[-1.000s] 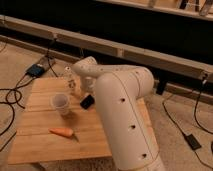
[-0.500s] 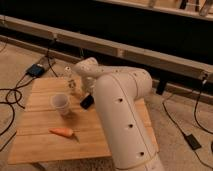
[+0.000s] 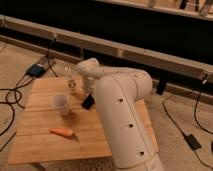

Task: Place the eraser on the white sponge

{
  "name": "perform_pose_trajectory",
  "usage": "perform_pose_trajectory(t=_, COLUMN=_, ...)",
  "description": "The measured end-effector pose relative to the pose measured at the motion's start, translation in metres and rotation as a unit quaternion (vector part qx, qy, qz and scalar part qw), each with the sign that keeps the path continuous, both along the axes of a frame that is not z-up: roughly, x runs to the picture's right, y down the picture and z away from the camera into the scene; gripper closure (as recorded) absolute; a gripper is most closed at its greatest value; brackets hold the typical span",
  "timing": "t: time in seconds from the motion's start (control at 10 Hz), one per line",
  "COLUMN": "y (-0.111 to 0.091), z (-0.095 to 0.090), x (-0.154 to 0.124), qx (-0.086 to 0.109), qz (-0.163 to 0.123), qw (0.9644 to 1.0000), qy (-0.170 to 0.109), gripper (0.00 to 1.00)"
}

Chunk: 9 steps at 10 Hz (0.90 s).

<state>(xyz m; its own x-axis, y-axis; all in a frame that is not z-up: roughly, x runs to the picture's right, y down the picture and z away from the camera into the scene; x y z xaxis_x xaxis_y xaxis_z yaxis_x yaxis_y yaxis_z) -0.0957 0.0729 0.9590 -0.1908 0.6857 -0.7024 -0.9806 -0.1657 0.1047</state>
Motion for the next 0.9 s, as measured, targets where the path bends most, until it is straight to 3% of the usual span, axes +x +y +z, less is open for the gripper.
perform_pose_trajectory(t=0.1, y=-0.001, z=-0.002, x=-0.001, qx=-0.001, qz=-0.003, qw=1.0, qy=-0.008, gripper=0.98)
perform_pose_trajectory(t=0.4, y=0.002, z=-0.017, x=-0.01, qx=-0.021, qz=-0.038, qw=0.9972, qy=-0.062, gripper=1.0)
perform_pose_trajectory(t=0.6, y=0.003, z=-0.036, x=-0.013, qx=-0.043, qz=-0.079, qw=0.991, qy=-0.1, gripper=1.0)
perform_pose_trajectory(t=0.9, y=-0.004, z=-0.065, x=-0.007, qx=-0.059, qz=-0.127, qw=0.9822, qy=-0.125, gripper=1.0)
